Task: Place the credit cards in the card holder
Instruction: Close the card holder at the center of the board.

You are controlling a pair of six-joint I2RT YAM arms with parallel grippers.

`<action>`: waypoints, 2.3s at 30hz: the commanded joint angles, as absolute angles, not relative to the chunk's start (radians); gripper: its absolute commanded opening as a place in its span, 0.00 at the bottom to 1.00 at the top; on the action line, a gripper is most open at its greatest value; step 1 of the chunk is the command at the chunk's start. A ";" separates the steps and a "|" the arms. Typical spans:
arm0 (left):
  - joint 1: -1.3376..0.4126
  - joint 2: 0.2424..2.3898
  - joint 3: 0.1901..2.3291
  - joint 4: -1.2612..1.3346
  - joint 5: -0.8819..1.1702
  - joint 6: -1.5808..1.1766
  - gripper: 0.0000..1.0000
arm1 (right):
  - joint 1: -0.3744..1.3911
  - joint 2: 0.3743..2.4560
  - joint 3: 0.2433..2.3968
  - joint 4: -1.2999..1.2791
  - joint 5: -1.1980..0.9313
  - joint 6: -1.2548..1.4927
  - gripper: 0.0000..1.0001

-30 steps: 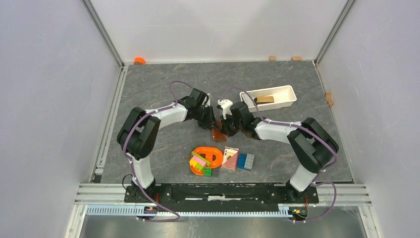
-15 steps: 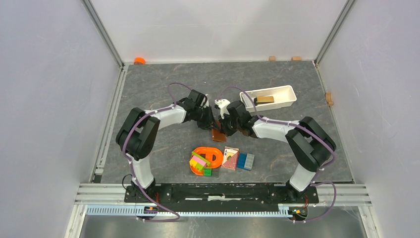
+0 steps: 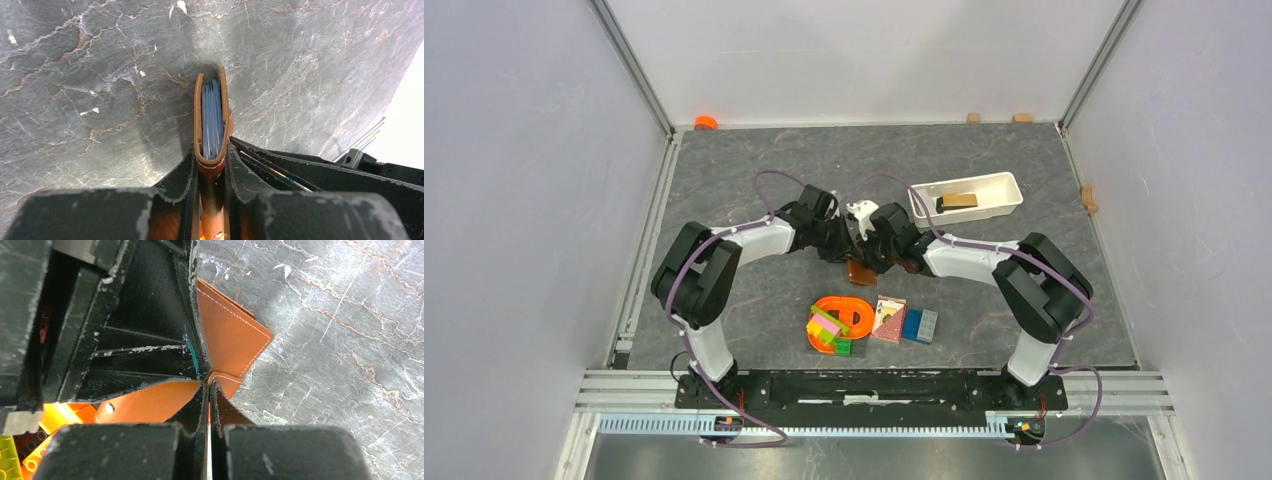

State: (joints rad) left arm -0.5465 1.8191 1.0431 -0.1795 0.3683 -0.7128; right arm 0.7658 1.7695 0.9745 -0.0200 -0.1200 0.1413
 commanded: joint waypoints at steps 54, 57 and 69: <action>-0.693 1.811 0.827 0.211 0.169 -0.844 0.02 | 1.104 2.004 1.291 0.209 -0.337 0.829 0.00; -0.693 1.812 0.823 0.214 0.172 -0.852 0.02 | 1.107 2.003 1.270 0.237 -0.315 0.855 0.01; -0.694 1.788 0.822 0.208 0.169 -0.858 0.02 | 1.114 1.996 1.245 0.363 -0.308 0.843 0.11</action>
State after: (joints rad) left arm -0.5823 1.7092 0.8238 0.1272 0.1043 -0.7925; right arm 0.9119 1.9141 1.2209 -0.2413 0.2718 0.6586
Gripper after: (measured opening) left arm 0.200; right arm 0.080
